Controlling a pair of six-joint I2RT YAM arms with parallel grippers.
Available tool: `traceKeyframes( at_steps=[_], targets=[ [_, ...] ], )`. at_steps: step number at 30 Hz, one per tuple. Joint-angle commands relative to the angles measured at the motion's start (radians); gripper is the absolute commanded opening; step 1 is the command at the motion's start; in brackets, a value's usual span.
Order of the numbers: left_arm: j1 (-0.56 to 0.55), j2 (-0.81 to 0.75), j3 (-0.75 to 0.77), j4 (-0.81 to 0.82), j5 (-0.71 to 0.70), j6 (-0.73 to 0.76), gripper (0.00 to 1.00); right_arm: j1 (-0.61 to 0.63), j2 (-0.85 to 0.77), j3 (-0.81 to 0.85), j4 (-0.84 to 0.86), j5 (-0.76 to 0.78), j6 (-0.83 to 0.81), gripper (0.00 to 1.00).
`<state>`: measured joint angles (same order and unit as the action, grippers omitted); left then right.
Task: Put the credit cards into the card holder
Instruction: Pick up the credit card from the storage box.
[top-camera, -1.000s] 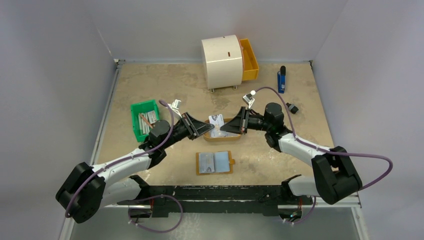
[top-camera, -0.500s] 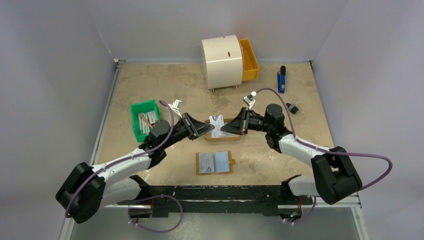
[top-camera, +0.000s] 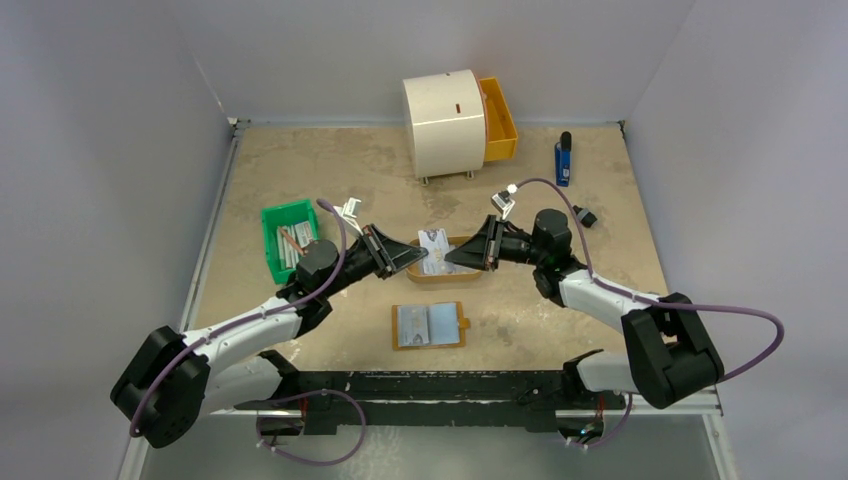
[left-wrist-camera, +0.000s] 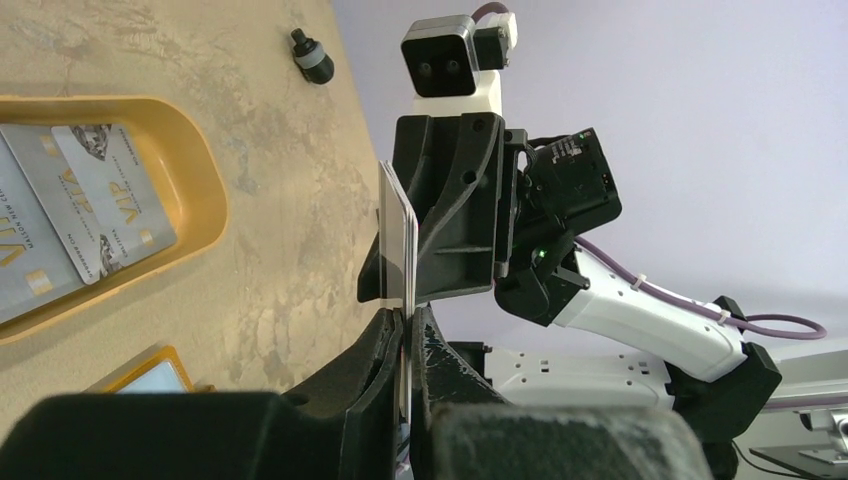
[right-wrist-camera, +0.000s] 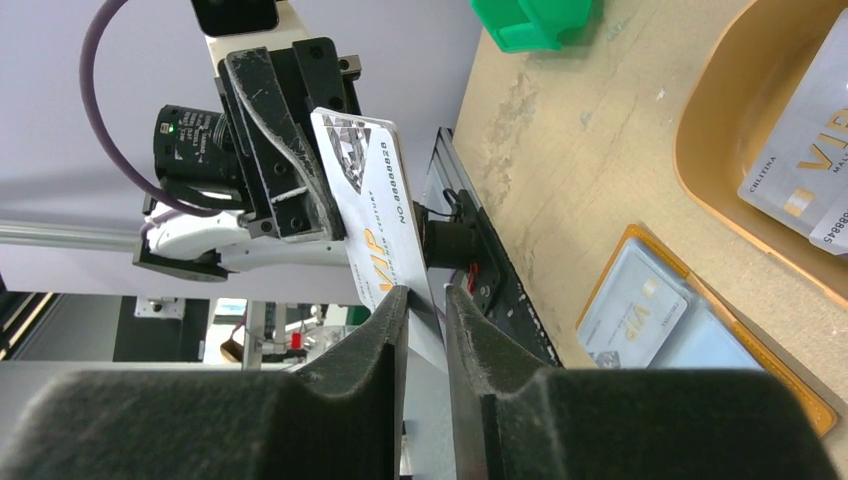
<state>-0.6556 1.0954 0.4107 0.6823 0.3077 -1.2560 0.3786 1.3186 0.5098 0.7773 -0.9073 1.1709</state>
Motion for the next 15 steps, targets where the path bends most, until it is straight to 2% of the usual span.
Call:
traceKeyframes(
  at_steps=[1, 7, 15],
  targets=[
    [0.004, -0.034, 0.005, 0.120, 0.013, 0.006, 0.02, -0.004, -0.012, -0.005, 0.056, 0.001, 0.002, 0.24],
    [0.004, -0.034, -0.001, 0.129, 0.008, 0.006, 0.00, -0.004, -0.011, -0.005, 0.080, -0.008, 0.020, 0.26],
    [0.005, -0.054, -0.018, 0.127, -0.011, 0.009, 0.00, -0.004, -0.023, -0.018, 0.089, -0.001, 0.043, 0.16]
  ],
)
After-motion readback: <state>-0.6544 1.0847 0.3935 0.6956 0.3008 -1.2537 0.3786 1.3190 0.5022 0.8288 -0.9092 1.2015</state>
